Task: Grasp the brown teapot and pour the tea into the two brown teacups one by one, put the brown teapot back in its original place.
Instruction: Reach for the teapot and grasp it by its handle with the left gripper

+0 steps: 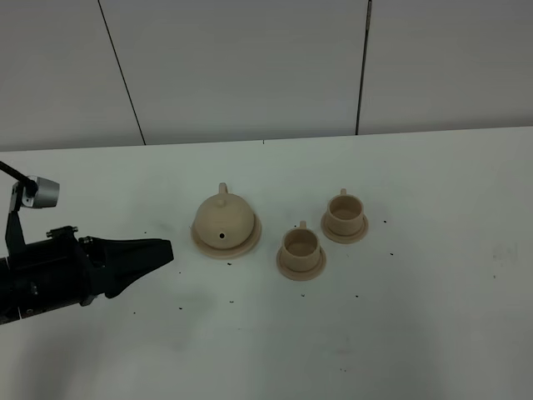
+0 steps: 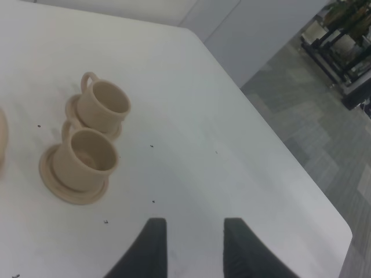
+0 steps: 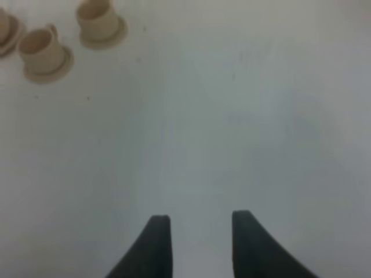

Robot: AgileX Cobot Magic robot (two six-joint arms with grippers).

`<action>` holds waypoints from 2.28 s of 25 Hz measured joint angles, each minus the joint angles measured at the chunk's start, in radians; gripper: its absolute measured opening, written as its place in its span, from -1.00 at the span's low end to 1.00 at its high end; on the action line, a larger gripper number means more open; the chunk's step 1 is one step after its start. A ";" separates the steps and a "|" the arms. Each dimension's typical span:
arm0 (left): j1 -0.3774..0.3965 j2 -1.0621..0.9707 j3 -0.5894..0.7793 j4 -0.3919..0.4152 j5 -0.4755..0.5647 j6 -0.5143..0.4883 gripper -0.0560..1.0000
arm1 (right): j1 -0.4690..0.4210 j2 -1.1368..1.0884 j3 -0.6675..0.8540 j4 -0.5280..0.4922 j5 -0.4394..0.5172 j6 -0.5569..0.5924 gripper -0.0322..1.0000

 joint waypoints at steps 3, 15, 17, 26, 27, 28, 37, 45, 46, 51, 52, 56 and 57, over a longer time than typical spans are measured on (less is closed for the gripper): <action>0.000 0.000 0.000 0.000 0.000 0.000 -0.31 | 0.000 -0.015 0.000 0.000 0.002 0.000 -0.46; 0.000 0.000 0.000 0.000 0.000 0.000 -0.31 | 0.000 -0.015 0.000 0.000 0.002 0.000 -0.22; 0.000 0.000 0.000 0.000 0.000 0.000 -0.31 | 0.000 -0.015 0.000 0.000 0.002 0.000 -0.22; 0.000 0.000 -0.005 -0.020 0.000 -0.010 -0.31 | 0.000 -0.015 0.000 0.002 0.002 0.001 -0.25; 0.000 0.001 -0.017 -0.020 0.000 -0.020 -0.31 | 0.000 -0.015 0.000 0.002 0.002 0.001 -0.26; 0.000 0.001 -0.032 -0.020 0.000 -0.036 -0.31 | 0.000 -0.015 0.000 0.003 0.002 0.001 -0.27; 0.000 0.002 -0.304 0.221 -0.001 -0.346 -0.31 | 0.000 -0.015 0.000 0.003 0.002 0.001 -0.37; 0.000 0.002 -0.471 0.492 -0.112 -0.559 -0.31 | 0.000 -0.015 0.000 0.003 0.002 0.001 -0.46; 0.000 0.002 -0.475 0.514 -0.135 -0.561 -0.31 | 0.000 -0.015 0.000 0.003 0.002 0.001 -0.46; 0.000 0.002 -0.478 0.579 -0.260 -0.506 -0.31 | 0.000 -0.015 0.000 0.003 0.002 0.001 -0.46; 0.000 0.002 -0.478 0.582 -0.278 -0.476 -0.31 | 0.000 -0.015 0.000 0.003 0.002 0.001 -0.46; 0.000 0.002 -0.478 0.583 -0.335 -0.316 -0.31 | 0.000 -0.015 0.000 0.003 0.002 0.001 -0.46; 0.000 0.006 -0.478 0.583 -0.342 -0.268 -0.31 | 0.000 -0.015 0.000 0.003 0.002 0.001 -0.46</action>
